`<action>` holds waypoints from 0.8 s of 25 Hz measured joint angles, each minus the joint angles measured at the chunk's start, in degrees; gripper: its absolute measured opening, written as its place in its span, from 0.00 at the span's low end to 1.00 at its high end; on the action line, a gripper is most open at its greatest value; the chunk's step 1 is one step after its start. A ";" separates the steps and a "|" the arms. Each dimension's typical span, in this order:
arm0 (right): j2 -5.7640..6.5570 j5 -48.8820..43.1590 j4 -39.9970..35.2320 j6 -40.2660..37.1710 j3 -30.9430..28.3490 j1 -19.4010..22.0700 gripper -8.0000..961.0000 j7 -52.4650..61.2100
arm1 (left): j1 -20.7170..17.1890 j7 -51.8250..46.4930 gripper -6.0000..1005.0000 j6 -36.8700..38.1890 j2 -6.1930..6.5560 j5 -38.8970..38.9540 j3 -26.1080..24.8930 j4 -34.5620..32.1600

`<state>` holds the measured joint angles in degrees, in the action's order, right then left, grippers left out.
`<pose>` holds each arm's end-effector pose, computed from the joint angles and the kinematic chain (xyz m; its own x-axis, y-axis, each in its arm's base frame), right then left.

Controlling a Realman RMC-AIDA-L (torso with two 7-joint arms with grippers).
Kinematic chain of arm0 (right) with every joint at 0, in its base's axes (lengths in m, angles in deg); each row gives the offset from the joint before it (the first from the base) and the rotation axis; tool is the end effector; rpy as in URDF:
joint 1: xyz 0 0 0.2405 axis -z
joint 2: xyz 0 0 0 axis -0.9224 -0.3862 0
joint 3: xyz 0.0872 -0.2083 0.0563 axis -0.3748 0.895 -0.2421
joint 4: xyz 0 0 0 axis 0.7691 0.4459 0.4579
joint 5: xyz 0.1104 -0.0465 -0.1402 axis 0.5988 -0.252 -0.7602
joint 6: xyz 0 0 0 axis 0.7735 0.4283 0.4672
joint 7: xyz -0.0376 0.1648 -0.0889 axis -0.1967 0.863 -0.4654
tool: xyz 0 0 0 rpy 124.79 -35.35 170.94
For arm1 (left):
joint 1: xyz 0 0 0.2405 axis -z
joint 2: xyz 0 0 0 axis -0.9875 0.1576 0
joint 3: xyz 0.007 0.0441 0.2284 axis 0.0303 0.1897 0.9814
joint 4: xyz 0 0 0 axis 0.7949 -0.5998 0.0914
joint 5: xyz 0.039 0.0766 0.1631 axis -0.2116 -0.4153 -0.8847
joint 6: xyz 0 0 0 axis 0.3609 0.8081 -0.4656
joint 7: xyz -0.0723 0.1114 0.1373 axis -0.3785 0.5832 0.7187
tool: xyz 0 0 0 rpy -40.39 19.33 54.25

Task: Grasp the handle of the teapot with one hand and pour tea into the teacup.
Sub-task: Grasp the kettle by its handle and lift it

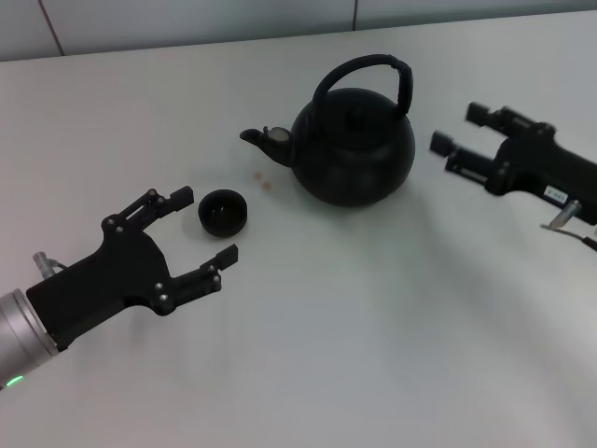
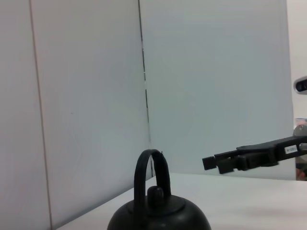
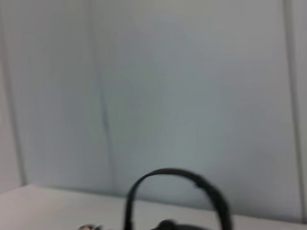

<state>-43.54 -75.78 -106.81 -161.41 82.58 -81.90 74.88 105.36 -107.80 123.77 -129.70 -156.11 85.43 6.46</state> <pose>0.2649 0.3175 -0.0006 0.6799 -0.1613 -0.7154 -0.6367 -0.6138 -0.4667 -0.2154 0.2747 -0.0647 0.7617 -0.0504 0.6459 0.2837 -0.8703 -0.4026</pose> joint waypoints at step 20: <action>-0.01 8.06 13.13 8.26 0.05 -10.31 0.78 -10.08 | 0.44 -0.15 0.86 -1.91 0.02 0.23 -0.15 -0.73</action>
<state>-43.55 -67.72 -93.68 -153.15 82.63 -92.21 64.80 105.80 -107.95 121.86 -129.68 -155.89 85.28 5.73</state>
